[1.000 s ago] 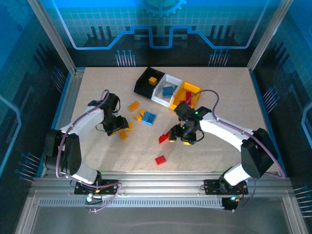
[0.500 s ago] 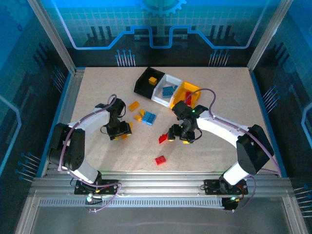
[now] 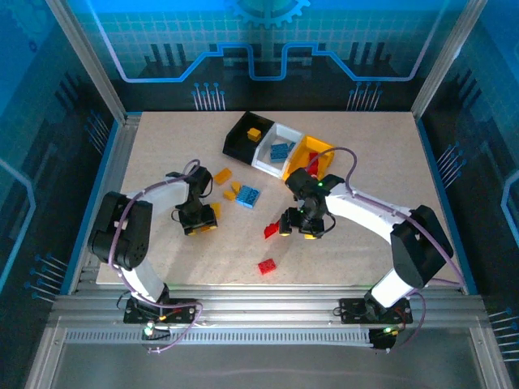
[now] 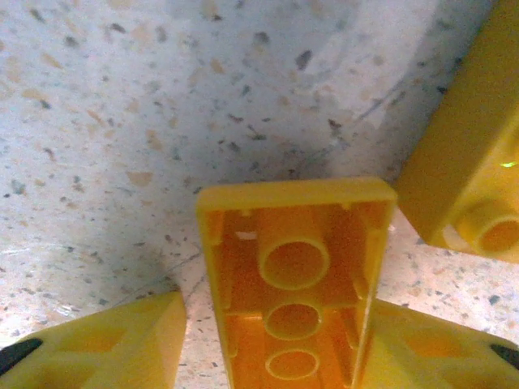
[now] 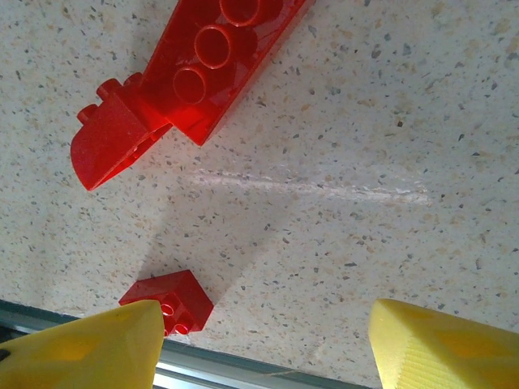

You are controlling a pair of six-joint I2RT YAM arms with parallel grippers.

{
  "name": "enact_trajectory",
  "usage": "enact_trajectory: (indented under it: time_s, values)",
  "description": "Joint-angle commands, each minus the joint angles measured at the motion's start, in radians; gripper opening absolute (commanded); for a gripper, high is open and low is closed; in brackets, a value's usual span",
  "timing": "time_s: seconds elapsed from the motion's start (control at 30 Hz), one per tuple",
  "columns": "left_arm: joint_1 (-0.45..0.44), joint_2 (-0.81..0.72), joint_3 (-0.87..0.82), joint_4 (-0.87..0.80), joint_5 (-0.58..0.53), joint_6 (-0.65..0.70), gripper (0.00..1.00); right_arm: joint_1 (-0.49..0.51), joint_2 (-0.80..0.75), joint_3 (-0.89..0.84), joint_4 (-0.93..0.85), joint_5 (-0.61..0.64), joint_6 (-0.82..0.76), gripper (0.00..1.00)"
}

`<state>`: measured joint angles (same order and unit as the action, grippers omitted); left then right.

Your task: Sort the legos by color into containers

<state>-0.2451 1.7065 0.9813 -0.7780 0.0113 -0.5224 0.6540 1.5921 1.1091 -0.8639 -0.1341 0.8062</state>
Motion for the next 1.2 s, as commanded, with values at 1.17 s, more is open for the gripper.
enact_trajectory:
  time_s: [1.17]
  values:
    - [0.007, 0.32, 0.851, -0.039, 0.25, 0.047, 0.35, -0.28, 0.015, 0.1, -0.113, -0.058, -0.153, 0.69]
